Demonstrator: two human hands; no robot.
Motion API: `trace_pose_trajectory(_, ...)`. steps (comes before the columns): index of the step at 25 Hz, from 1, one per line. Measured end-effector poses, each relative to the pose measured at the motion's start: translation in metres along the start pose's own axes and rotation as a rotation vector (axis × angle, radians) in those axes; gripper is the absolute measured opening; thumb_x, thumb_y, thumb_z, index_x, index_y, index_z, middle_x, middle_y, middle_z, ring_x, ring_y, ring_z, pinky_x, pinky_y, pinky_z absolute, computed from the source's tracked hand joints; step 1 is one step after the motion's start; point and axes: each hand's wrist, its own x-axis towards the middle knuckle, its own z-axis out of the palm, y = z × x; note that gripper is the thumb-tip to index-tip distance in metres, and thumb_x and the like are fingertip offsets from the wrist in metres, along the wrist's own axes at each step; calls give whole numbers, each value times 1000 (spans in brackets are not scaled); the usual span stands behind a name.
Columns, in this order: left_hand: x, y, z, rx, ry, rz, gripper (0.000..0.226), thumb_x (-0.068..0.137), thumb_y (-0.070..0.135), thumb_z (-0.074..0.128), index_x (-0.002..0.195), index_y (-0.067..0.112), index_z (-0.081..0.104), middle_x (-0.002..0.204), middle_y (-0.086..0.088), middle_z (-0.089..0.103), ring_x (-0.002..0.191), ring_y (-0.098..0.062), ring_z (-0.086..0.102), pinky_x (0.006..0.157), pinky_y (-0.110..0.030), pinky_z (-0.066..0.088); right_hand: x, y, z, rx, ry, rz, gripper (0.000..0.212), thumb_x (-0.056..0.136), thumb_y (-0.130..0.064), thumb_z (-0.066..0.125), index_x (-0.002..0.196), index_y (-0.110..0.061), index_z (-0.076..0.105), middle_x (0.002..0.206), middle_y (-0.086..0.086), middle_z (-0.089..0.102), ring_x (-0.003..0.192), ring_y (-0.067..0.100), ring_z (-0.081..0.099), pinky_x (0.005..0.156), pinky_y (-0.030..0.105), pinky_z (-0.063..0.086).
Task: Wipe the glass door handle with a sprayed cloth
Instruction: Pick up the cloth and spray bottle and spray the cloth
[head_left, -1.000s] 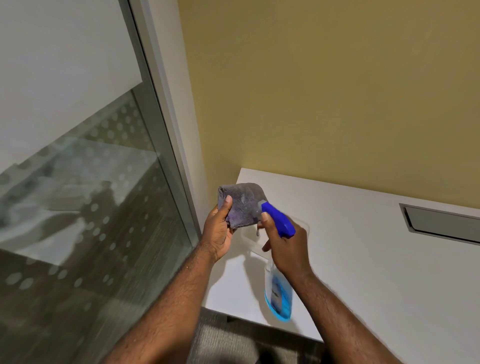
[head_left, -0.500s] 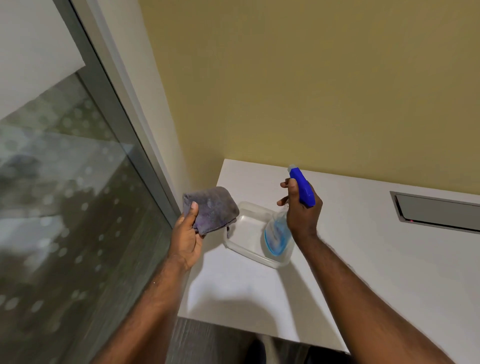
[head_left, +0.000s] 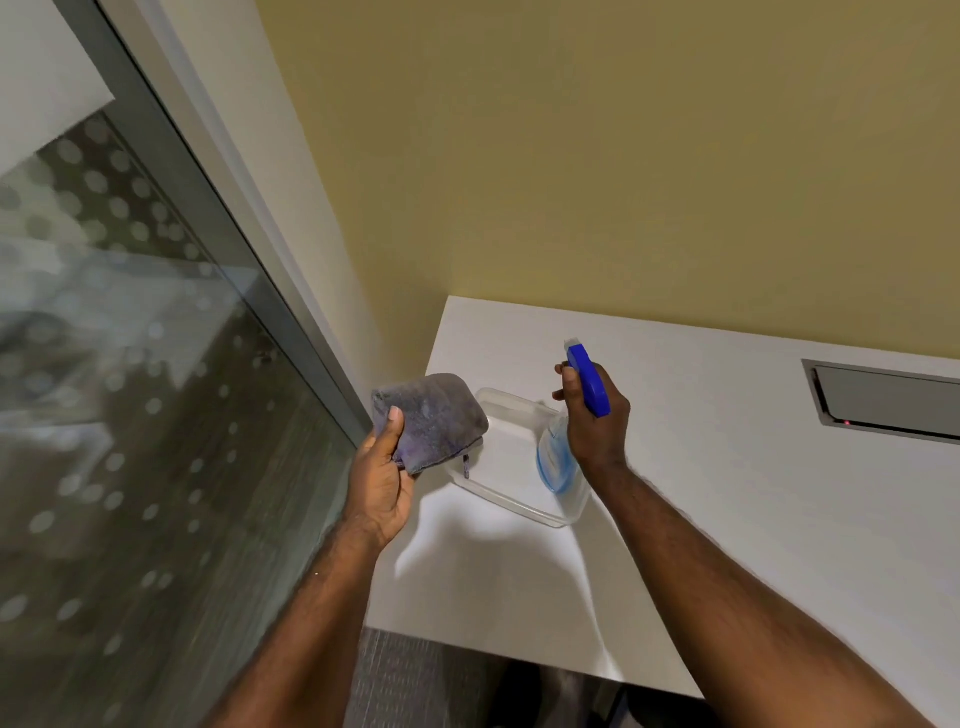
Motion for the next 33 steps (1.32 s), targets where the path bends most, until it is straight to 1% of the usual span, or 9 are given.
trace_pose_trajectory(4,-4,-2,0,6,16,6,52,83,29,62,131,9,58,123,-13,69,118,-25,64,99,-42,50,3,4,-4,-15,-7,-15,12,90,-43,62,87,-32,63,80,7,64,75,35,62,67,35,51)
trace_pose_trajectory(9,-15,-1,1,-7,-4,21,45,83,28,62,125,12,62,119,-11,71,112,-23,67,95,-38,54,0,8,-12,-68,-29,-23,19,90,-36,67,102,-46,57,91,-16,64,81,0,60,74,15,48)
trace_pose_trajectory(13,-32,4,-2,20,-33,48,38,84,31,63,119,14,65,115,-9,73,107,-22,70,86,-34,59,-17,3,-21,-124,50,19,57,84,-46,66,131,-17,50,119,-5,61,104,6,57,83,2,40)
trace_pose_trajectory(15,-46,10,-6,37,-43,57,38,85,33,63,119,15,66,116,-10,73,108,-23,70,83,-33,59,-31,-7,-27,-139,144,21,71,84,-44,70,140,-10,41,130,0,52,116,13,51,92,11,38)
trace_pose_trajectory(18,-72,21,-10,64,-44,53,39,85,34,64,119,15,67,117,-12,72,107,-24,69,86,-36,59,-67,-24,-34,-138,394,-8,69,85,-48,65,135,-6,42,124,3,47,112,21,51,93,32,44)
trace_pose_trajectory(20,-96,28,-17,63,-51,53,44,84,34,64,122,12,65,117,-13,72,107,-25,69,91,-39,57,-110,-35,-32,-90,479,41,50,91,-46,60,124,-11,48,113,-1,49,102,22,55,82,29,48)
trace_pose_trajectory(23,-137,37,-29,33,-72,20,51,84,32,64,127,5,61,120,-17,70,108,-28,68,94,-42,54,-172,-45,-20,-42,185,253,30,96,-41,53,107,-13,59,102,2,65,96,27,63,72,19,48)
trace_pose_trajectory(27,-205,38,-55,2,-102,-43,48,86,28,63,125,0,61,127,-23,64,121,-36,60,105,-50,46,-215,-78,-8,279,-455,613,48,97,-55,44,123,-19,63,119,3,69,112,20,63,89,36,52)
trace_pose_trajectory(33,-290,36,-110,7,-60,4,50,86,30,62,126,-1,60,128,-24,63,121,-37,59,106,-51,45,-273,-110,2,456,-767,679,33,83,-32,75,112,-18,72,119,14,69,109,30,67,84,42,57)
